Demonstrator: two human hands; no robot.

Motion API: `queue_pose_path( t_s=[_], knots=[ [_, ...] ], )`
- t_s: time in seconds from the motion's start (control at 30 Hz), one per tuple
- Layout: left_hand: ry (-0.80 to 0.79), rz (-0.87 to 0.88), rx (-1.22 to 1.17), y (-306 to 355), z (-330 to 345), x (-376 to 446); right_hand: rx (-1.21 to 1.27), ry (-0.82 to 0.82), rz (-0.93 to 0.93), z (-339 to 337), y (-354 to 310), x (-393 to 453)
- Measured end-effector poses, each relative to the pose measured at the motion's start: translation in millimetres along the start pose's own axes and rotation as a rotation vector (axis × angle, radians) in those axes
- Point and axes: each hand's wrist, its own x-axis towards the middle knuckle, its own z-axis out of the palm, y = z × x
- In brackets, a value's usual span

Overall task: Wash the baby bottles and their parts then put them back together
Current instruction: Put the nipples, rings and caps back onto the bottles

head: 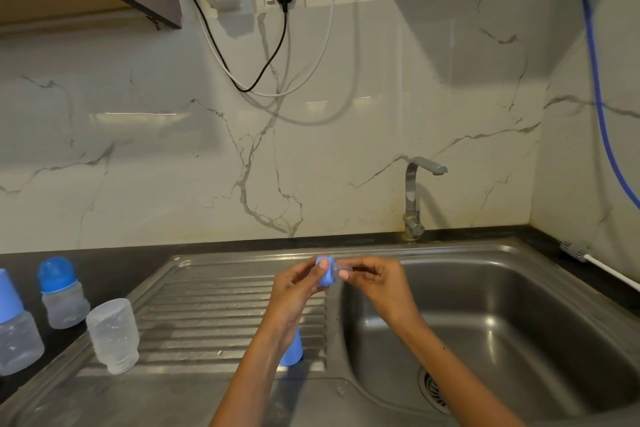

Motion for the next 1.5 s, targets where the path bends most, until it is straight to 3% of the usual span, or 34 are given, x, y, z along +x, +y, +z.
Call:
queue_pose_path(
  t_s=[0.23,0.6,0.8,0.93,1.23,1.5],
  knots=[
    [-0.027,0.090,0.040,0.0,-3.2,-1.8,0.110,-0.018,0.133,-1.1,0.5,2.4],
    [0.056,0.015,-0.076,-0.7,1.8,-3.9,-0.001,-0.038,-0.010,-0.1,1.4,0.4],
    [0.033,-0.056,-0.142,0.2,-0.3,-3.6,0.142,-0.072,0.078,-1.1,1.2,2.1],
    [0.001,-0.086,-0.115,1.5,-1.6,-2.9,-0.056,-0.142,-0.051,-4.8,0.9,4.2],
    [-0.005,-0.187,-0.237,2.9,2.3,-3.6,-0.025,-0.048,-0.124,-2.3,4.5,-0.8],
    [-0.013,-0.076,-0.119,6.2,-4.3,-2.3,0.053,-0.101,-0.047,-3.0,-1.0,4.6]
  ],
)
